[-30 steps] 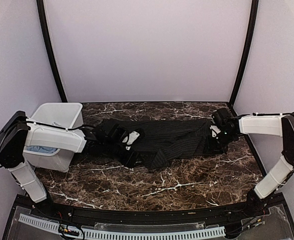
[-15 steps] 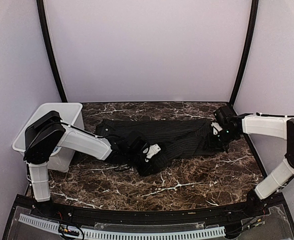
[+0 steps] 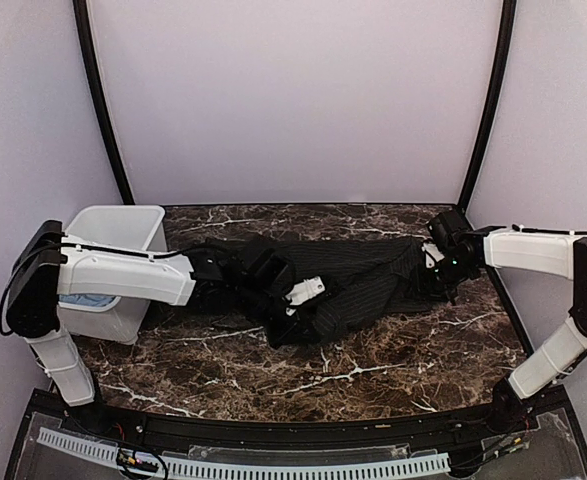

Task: Fold and stack the mixed laundry pile
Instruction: Pick up the rectangle-folded shirt from the center of the board, then adjust the rectangle-folded shirt at the center of the board, then smooth out the rectangle-folded shirt at the center of the board, then pick up the rectangle-folded shirt from the center of the board, then pass from the left arm to the right, then pass from the right arm to the left

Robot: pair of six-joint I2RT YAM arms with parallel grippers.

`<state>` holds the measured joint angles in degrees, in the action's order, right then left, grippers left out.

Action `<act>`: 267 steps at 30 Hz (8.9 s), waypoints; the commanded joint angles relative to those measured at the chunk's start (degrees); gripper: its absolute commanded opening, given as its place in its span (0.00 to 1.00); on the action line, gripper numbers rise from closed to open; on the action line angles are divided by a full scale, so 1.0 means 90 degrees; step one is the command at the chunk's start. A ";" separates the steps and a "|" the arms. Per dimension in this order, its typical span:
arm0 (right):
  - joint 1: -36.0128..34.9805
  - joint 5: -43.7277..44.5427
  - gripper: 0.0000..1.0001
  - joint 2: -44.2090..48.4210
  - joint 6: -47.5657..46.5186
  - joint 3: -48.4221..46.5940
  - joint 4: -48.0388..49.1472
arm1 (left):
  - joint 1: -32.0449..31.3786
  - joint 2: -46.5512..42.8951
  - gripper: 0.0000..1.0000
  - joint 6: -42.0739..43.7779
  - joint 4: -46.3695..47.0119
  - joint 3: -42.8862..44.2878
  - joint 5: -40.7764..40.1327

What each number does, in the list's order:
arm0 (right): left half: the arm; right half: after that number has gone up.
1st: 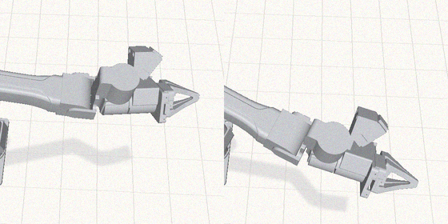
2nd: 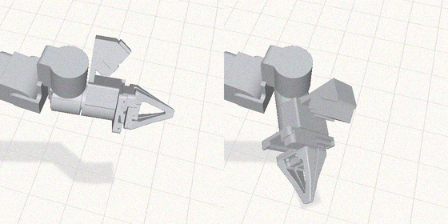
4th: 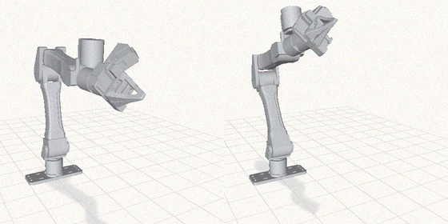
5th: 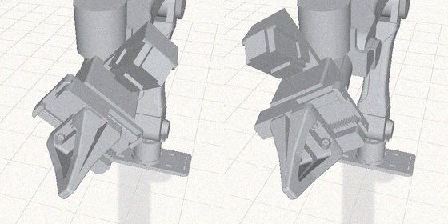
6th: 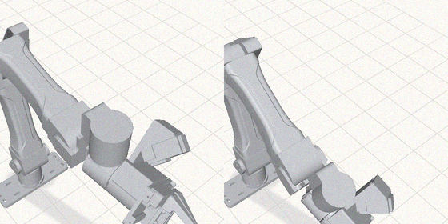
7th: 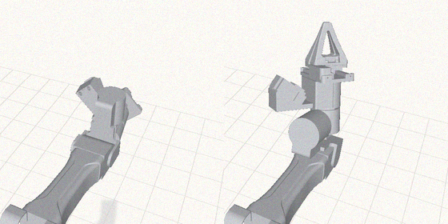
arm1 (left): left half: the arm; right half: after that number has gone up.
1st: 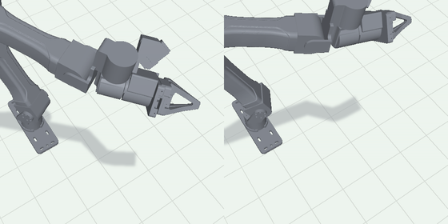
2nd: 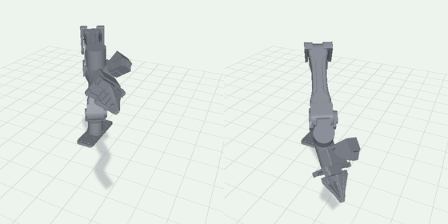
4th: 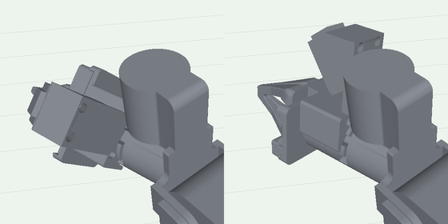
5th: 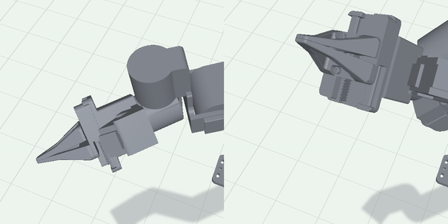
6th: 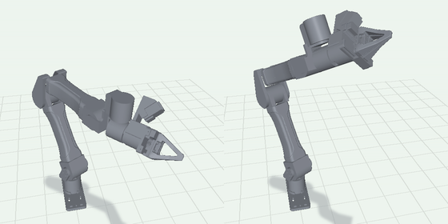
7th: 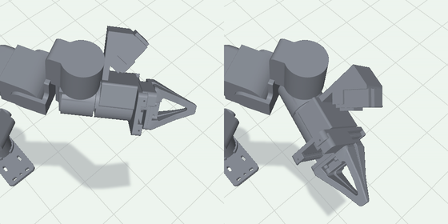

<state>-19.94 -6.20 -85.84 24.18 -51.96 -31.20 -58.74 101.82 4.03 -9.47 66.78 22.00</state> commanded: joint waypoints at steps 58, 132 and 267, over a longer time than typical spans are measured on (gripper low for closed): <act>0.0789 0.0047 0.53 -0.0593 -0.0350 -0.0272 0.0284 | 0.3337 0.0803 0.34 -0.1624 -0.4086 0.1387 -0.3586; 0.0151 -0.0449 0.44 0.0386 -0.0385 -0.0391 0.0358 | 0.1029 0.1271 0.61 -0.1359 -0.1667 0.3394 -0.1983; -0.4233 0.2803 0.00 -0.3114 -0.2690 -0.3988 0.3618 | 0.2542 -0.3534 0.99 -0.8570 0.1169 -0.2087 -0.2342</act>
<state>-57.41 17.02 -113.19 -2.31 -86.52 -0.21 -35.90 68.12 -62.41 1.21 46.65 4.34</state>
